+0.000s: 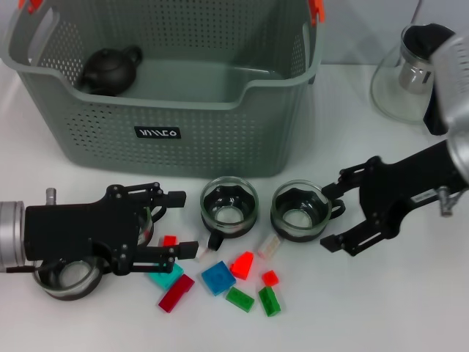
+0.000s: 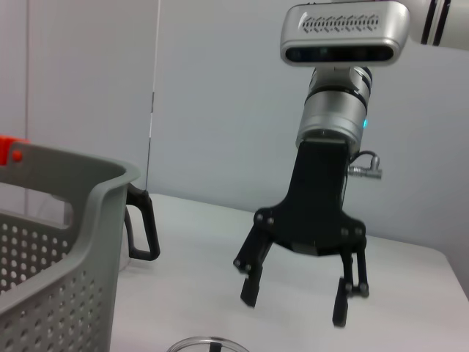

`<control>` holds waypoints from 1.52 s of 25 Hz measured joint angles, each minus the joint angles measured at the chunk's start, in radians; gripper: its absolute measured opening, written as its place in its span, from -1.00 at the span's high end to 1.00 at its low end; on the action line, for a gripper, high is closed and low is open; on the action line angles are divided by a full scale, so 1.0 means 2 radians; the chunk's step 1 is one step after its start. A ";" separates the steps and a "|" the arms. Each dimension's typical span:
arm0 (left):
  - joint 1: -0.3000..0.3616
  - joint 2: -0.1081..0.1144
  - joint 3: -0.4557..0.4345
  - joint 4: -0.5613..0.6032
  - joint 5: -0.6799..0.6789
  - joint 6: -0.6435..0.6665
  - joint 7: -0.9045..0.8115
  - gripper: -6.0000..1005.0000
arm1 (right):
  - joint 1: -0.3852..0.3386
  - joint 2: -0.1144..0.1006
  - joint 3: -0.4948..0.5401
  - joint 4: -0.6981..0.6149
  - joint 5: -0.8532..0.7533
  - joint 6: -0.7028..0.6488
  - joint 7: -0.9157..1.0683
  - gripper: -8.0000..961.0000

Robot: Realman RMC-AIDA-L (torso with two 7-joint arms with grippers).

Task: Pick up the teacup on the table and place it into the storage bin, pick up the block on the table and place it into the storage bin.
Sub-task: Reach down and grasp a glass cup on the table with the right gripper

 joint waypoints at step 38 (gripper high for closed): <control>0.004 0.000 -0.003 -0.020 0.000 -0.008 0.012 -0.59 | 0.085 0.004 -0.310 0.078 -0.050 0.198 0.108 -0.87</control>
